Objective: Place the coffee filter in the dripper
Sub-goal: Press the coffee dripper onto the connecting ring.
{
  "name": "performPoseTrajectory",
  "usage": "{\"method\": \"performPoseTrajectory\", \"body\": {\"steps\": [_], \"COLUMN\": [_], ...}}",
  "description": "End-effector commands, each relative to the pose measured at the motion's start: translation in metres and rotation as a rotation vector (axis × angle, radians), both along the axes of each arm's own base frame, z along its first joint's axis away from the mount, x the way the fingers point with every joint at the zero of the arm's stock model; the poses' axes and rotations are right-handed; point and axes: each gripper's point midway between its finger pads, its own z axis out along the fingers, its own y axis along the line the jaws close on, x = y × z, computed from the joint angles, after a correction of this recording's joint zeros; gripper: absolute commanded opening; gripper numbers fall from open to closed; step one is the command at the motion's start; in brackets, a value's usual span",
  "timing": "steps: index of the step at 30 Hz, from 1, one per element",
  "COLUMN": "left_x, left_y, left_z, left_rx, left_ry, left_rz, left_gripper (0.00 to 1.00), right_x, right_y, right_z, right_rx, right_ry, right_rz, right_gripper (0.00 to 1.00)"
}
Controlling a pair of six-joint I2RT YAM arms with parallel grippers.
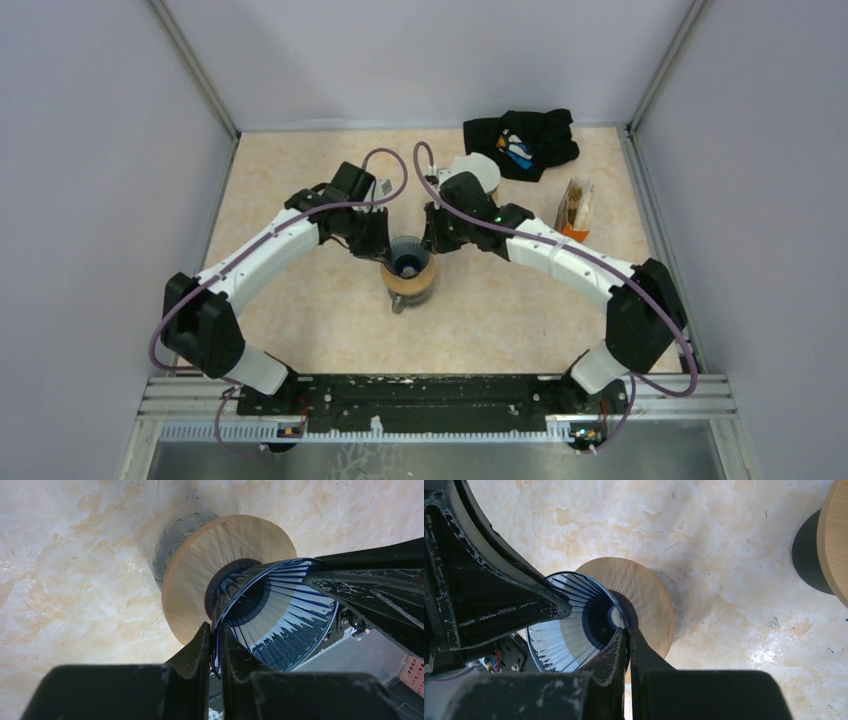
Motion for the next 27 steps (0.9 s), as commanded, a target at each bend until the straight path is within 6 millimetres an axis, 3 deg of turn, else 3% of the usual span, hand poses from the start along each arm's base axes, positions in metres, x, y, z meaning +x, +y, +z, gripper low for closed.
{"method": "performPoseTrajectory", "body": {"steps": [1,5,11,19,27], "left_x": [-0.024,-0.023,-0.016,0.004,0.018], "left_y": [0.014,0.014,0.011,0.015,0.015], "left_z": [-0.033,-0.029,-0.014,0.016,0.043], "left_rx": [0.096,0.087,0.066,0.063,0.011], "left_ry": [0.103,0.089,0.045,-0.07,-0.16], "left_rz": [-0.023,-0.023,-0.009,0.057,0.099], "left_gripper": [0.14,0.14,0.21,0.39,0.55], "right_x": [-0.015,-0.019,-0.017,-0.007,-0.001], "right_y": [-0.014,-0.015,-0.007,-0.004,-0.01], "right_z": [-0.047,-0.045,-0.009,0.044,0.082], "right_rx": [-0.134,-0.127,-0.049,0.016,0.03], "right_ry": [0.061,0.052,-0.004,-0.092,-0.172], "right_rz": [0.014,0.027,0.032,0.008,-0.013], "right_gripper": [0.0,0.0,0.0,0.19,0.38]}}
